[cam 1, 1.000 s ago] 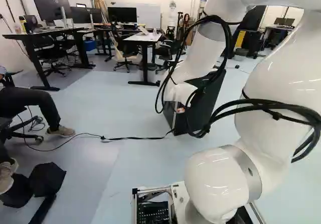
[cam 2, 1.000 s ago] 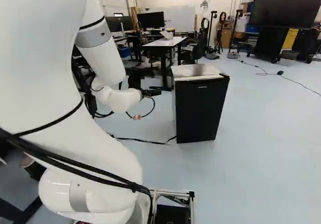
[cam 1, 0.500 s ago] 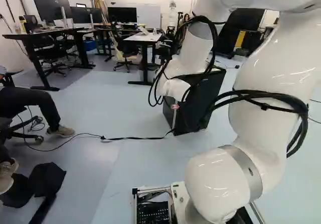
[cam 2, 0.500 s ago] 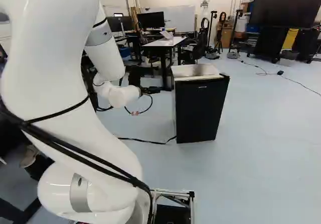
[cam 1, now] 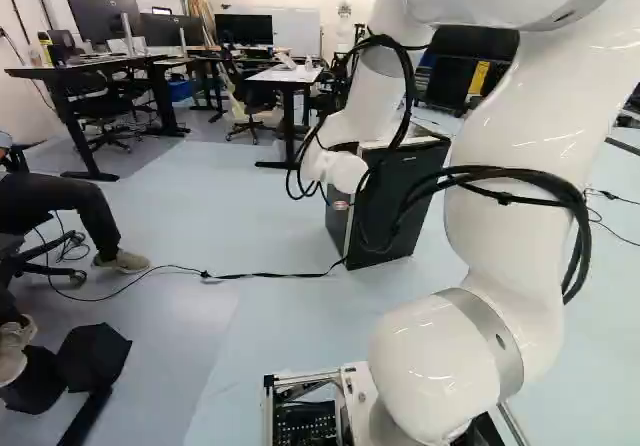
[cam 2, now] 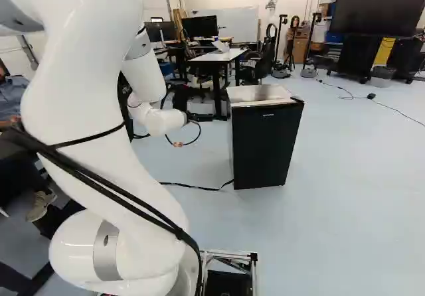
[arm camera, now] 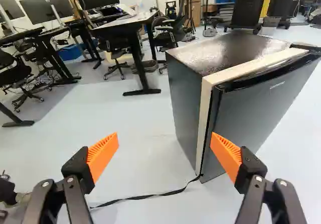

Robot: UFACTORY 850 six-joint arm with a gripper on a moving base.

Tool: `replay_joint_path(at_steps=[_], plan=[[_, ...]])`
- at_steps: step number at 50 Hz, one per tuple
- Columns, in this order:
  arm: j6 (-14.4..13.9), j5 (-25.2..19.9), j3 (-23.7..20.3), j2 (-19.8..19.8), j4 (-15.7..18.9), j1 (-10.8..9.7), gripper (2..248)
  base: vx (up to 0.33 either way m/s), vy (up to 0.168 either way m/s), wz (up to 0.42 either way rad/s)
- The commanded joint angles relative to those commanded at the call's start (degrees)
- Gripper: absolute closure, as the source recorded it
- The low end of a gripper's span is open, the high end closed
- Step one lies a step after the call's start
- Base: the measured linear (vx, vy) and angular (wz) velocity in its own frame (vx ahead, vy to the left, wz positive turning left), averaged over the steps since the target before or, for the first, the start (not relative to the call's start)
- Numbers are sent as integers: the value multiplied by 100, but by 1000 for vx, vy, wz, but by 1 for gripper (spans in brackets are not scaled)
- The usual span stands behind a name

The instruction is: Open the fridge door

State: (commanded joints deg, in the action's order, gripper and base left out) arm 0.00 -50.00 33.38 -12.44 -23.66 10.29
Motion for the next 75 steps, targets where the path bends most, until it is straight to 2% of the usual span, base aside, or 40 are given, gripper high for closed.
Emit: replay_joint_path(at_steps=[27,50,75], plan=[[0,0,578,-509,-711,102,3,0,0,0],[0,-89,678,-870,-1334,109,3,0,0,0],[0,-391,781,-1284,-1922,111,3,0,0,0]])
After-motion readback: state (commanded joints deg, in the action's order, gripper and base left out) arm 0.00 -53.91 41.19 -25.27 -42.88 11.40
